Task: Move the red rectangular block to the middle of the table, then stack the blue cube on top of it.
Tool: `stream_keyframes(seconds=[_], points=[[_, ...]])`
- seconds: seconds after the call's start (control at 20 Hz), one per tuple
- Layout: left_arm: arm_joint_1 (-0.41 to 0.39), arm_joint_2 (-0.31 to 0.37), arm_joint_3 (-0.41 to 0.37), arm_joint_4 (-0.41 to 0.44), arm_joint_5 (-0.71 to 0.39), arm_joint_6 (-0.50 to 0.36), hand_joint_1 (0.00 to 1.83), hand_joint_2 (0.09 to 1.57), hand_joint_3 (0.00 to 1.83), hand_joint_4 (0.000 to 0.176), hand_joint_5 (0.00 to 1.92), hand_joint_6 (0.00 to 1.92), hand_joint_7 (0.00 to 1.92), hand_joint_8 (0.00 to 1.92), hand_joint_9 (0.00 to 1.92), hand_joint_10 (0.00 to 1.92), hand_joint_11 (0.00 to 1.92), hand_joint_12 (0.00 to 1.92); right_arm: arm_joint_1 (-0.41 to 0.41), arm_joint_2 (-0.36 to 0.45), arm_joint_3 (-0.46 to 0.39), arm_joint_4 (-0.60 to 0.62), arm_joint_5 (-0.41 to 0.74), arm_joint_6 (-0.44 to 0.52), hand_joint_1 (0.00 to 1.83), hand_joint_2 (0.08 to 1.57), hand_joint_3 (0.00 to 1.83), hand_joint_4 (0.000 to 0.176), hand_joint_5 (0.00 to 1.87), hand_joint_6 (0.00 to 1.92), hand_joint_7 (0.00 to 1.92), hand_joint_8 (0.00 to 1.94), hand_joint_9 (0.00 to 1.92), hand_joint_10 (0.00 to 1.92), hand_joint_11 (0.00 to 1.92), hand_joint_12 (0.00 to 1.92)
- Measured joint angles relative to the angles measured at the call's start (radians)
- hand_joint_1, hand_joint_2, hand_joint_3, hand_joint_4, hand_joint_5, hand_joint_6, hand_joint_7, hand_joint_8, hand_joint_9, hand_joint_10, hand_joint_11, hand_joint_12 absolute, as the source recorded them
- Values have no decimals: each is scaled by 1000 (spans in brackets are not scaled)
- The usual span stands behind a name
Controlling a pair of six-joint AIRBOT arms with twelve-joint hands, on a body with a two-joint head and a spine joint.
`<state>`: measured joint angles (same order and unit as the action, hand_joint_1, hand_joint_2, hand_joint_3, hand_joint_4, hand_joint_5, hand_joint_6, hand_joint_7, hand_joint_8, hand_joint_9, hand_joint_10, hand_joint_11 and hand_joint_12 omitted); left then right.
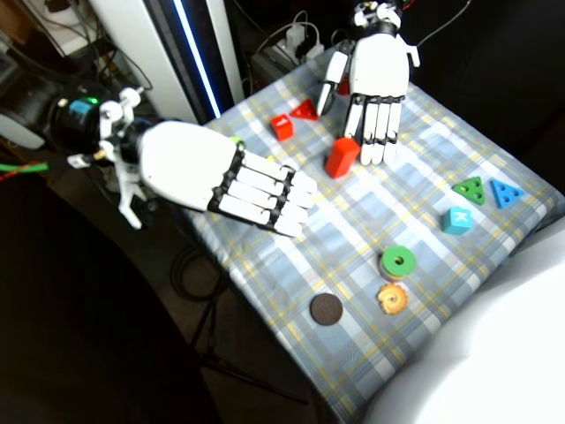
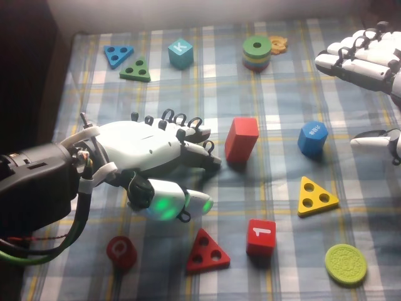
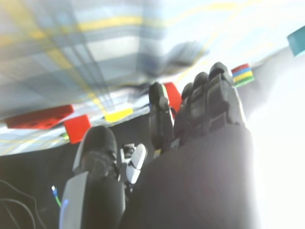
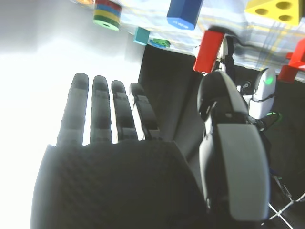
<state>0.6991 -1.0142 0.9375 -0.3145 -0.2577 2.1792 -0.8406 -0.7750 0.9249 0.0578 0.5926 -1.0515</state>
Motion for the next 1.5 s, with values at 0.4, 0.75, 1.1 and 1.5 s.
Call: stream_keyframes(seconds=[0.4, 0.75, 1.1, 1.5], points=[[26, 68, -65, -7, -58, 0, 219, 1269, 3, 39, 440, 4, 41, 12, 0, 0, 0, 0, 0, 0, 0, 2, 0, 0, 420, 1223, 0, 5, 0, 0, 0, 0, 0, 0, 0, 0], [35, 155, -126, -17, -275, -44, 301, 1317, 2, 24, 0, 0, 0, 0, 0, 0, 0, 0, 0, 17, -13, 1, 6, 0, 406, 1228, 1, 23, 0, 0, 0, 0, 0, 0, 0, 0], [40, 157, -129, -6, -433, -192, 360, 1217, 0, 69, 0, 0, 0, 0, 0, 0, 0, 0, 0, -3, 20, -67, 9, 119, 547, 1176, 0, 0, 0, 0, 0, 0, 0, 0, 0, 0], [52, 157, -129, -6, -550, -270, 300, 1211, 0, 57, 0, 0, 0, 0, 0, 0, 0, 0, 19, -94, 87, -116, -47, 181, 771, 1142, 0, 0, 43, 9, 112, 9, 89, 42, 0, 536]])
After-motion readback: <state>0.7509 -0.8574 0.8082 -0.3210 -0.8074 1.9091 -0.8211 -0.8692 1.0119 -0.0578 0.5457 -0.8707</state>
